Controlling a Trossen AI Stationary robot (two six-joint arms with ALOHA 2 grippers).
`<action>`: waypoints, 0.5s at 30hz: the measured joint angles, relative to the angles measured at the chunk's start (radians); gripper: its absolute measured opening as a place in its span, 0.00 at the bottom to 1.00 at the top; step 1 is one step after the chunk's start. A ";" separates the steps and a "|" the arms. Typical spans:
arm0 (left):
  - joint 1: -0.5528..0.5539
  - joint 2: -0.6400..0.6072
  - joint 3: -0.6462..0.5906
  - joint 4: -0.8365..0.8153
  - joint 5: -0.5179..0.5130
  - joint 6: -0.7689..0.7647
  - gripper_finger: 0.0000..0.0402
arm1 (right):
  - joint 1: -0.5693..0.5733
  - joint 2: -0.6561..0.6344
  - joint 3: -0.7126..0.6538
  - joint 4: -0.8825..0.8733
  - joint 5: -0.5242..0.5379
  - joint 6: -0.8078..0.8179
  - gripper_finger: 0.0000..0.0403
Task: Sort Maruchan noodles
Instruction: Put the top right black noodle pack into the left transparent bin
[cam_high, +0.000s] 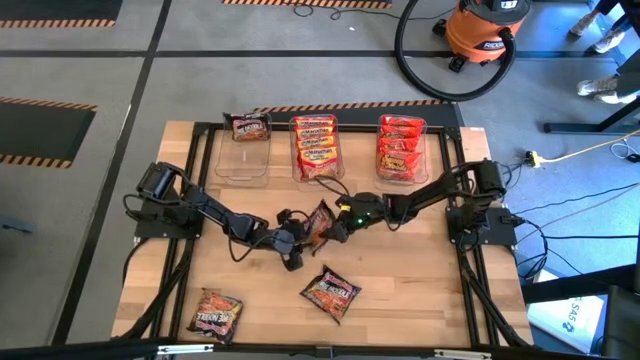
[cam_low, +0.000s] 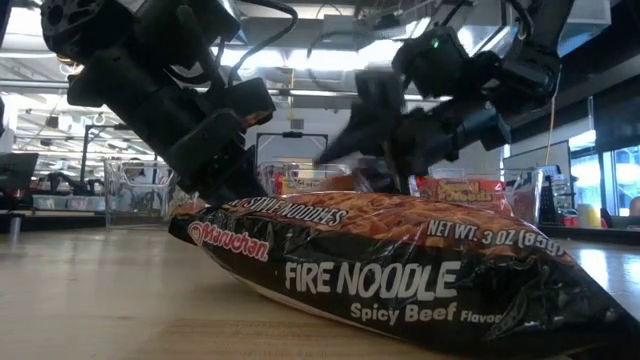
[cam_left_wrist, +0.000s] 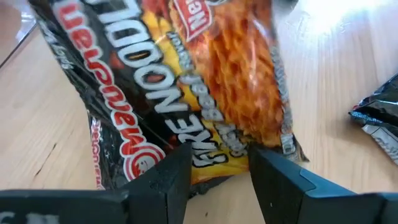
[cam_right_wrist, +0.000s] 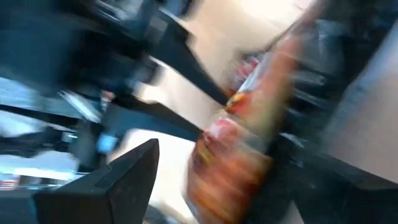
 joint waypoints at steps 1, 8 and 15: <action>0.000 0.000 0.000 0.001 -0.001 0.000 0.38 | 0.001 0.009 0.005 -0.023 0.001 -0.001 0.76; -0.001 0.000 0.000 0.010 -0.002 0.001 0.38 | 0.009 0.082 0.049 -0.025 0.008 -0.048 0.74; -0.001 0.000 0.000 0.013 0.000 0.000 0.38 | 0.009 0.083 0.048 -0.025 0.023 -0.137 0.48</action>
